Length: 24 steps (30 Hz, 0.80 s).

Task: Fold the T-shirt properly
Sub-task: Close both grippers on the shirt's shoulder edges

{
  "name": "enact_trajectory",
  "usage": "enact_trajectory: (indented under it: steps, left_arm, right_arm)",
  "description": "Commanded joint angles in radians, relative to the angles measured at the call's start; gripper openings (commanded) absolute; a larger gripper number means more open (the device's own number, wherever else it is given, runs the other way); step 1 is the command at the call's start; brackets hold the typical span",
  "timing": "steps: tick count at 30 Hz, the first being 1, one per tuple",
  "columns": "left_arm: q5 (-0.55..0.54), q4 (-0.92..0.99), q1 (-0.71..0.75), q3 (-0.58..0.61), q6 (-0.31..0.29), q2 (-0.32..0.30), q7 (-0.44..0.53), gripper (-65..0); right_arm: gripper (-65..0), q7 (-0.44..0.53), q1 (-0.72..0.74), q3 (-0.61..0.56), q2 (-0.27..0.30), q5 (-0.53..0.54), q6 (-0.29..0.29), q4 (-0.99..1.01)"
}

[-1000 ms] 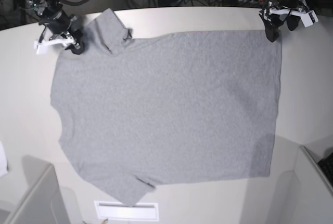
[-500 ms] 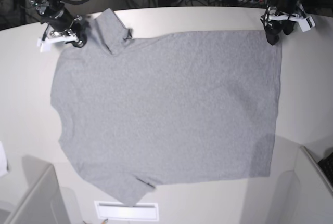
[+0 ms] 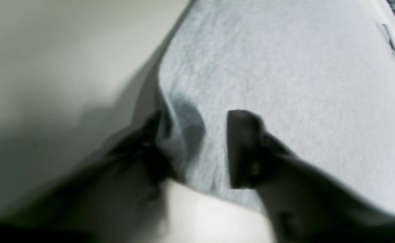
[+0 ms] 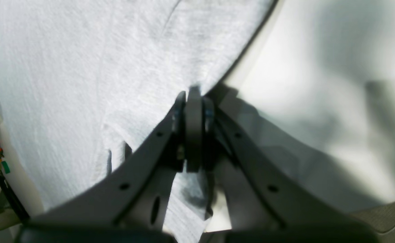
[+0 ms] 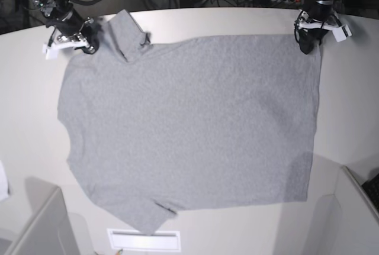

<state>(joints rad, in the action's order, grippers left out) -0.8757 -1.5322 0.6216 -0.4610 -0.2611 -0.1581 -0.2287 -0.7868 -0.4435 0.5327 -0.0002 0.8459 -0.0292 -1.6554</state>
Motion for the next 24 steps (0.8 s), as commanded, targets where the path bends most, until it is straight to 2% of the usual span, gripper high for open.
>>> enact_trajectory:
  steps: [1,4,5,14,17,24]
  left_arm:
    - [0.000,0.000,0.007,-0.005,0.009,-0.007,-0.015,-52.3]
    - [0.000,0.002,0.005,-0.006,0.009,-0.007,-0.015,-64.3]
    - [0.000,0.000,0.005,-0.006,0.009,-0.007,-0.015,-65.0]
    - [0.008,-0.004,0.017,-0.006,0.009,-0.010,-0.015,-65.0]
    - [0.005,-0.011,0.044,-0.005,0.009,-0.044,-0.015,-65.0]
    - [0.008,-0.113,0.100,-0.006,0.009,-0.059,-0.015,-65.0]
  right_arm:
    - [-65.0,-0.036,-0.010,0.002,0.002,-0.038,0.027,0.002]
    - [-65.0,-0.033,-0.010,0.002,0.002,-0.038,0.027,0.002]
    - [-65.0,-0.032,-0.010,0.002,0.002,-0.038,0.027,0.002]
    - [-65.0,-0.033,-0.047,0.005,0.001,-0.038,0.027,-0.075]
    - [-65.0,-0.035,-0.058,0.005,0.001,-0.038,0.027,-0.113]
    - [-65.0,-0.041,-0.059,-0.003,0.001,-0.038,0.030,-0.165]
